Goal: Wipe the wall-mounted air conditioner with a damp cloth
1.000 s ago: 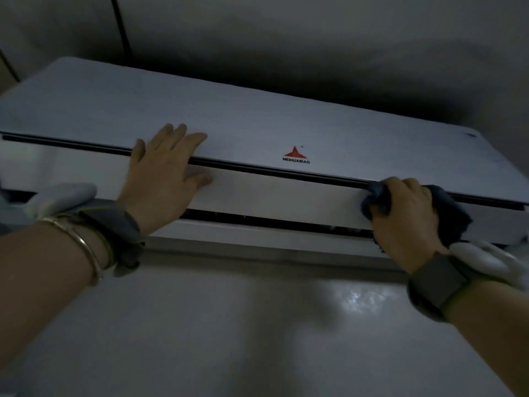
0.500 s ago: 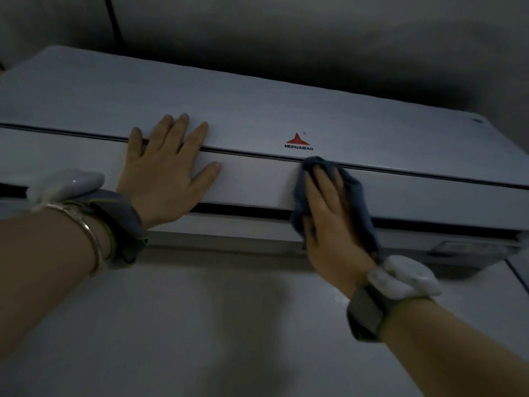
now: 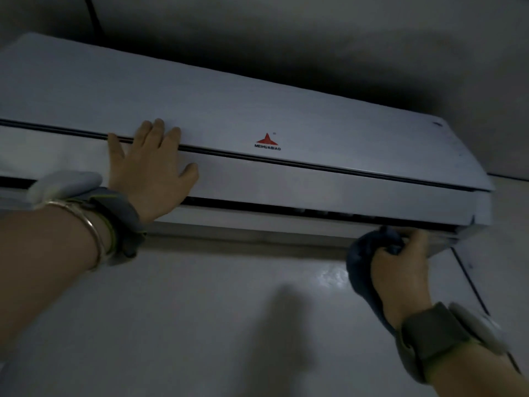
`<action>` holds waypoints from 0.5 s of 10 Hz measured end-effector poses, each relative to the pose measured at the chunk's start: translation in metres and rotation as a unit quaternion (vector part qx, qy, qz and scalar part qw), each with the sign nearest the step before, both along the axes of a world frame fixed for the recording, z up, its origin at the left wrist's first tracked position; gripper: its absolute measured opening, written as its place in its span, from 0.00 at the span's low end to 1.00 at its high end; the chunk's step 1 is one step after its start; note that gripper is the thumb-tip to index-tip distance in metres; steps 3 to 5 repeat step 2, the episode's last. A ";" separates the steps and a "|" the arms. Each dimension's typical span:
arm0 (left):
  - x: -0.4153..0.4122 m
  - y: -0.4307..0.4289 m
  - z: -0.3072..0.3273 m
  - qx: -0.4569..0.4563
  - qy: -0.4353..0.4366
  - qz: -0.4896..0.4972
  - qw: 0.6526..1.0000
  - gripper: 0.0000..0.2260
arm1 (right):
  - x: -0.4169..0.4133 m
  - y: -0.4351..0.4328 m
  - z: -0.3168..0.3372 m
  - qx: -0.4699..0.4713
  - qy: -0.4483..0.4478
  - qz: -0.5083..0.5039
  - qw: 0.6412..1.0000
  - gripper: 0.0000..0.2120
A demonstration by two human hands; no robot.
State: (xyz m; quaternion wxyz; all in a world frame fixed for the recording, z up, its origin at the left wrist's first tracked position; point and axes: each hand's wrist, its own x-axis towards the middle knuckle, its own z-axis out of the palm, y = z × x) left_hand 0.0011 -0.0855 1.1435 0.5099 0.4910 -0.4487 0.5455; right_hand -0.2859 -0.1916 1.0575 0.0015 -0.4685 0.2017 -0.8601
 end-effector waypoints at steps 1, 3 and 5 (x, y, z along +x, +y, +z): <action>-0.012 -0.002 -0.018 -0.023 0.000 -0.030 0.999 0.29 | 0.008 0.003 -0.010 0.025 0.050 0.063 0.996 0.15; -0.033 -0.002 -0.042 -0.045 -0.031 -0.059 0.997 0.31 | 0.019 0.013 -0.028 0.036 0.107 0.099 0.989 0.21; -0.033 -0.002 -0.042 -0.045 -0.031 -0.059 0.997 0.31 | 0.019 0.013 -0.028 0.036 0.107 0.099 0.989 0.21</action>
